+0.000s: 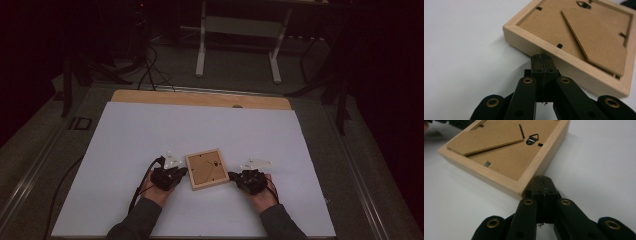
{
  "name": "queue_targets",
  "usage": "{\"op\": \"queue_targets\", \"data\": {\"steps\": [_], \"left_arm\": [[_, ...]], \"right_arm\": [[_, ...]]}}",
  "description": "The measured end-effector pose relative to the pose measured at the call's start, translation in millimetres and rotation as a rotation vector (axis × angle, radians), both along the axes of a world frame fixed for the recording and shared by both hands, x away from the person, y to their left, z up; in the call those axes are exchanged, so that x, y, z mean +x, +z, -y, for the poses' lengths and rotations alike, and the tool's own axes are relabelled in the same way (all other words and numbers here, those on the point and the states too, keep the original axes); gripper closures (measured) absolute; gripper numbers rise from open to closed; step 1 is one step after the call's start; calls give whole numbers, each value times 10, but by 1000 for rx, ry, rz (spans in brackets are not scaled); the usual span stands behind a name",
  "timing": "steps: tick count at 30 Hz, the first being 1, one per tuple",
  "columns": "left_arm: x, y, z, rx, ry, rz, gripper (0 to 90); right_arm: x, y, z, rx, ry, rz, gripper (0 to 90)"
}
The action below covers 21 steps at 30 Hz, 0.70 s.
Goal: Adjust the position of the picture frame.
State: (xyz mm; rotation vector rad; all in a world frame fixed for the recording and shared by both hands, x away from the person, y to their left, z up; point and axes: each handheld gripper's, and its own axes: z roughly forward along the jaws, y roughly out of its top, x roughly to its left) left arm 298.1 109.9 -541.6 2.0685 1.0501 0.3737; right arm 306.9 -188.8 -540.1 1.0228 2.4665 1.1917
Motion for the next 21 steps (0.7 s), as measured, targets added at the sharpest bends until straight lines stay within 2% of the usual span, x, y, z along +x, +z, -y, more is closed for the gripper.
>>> {"op": "queue_targets", "data": {"steps": [6,12,16,18,21], "left_arm": [[63,-27,-51,-31,30,-1,900],[92,-38,-73,-40,52,-5,900],[118,-30,-86,-32,59,-11,900],[153,-10,-70,-6,67,-9,900],[175,-8,-69,-10,81,-13,900]], "right_arm": [[-29,-7,-85,-13,20,5,897],[-45,-11,-149,-21,34,7,897],[-48,-11,-174,-25,39,9,897],[-43,-12,-199,-29,37,10,897],[-34,-13,-224,-31,36,10,897]]}}
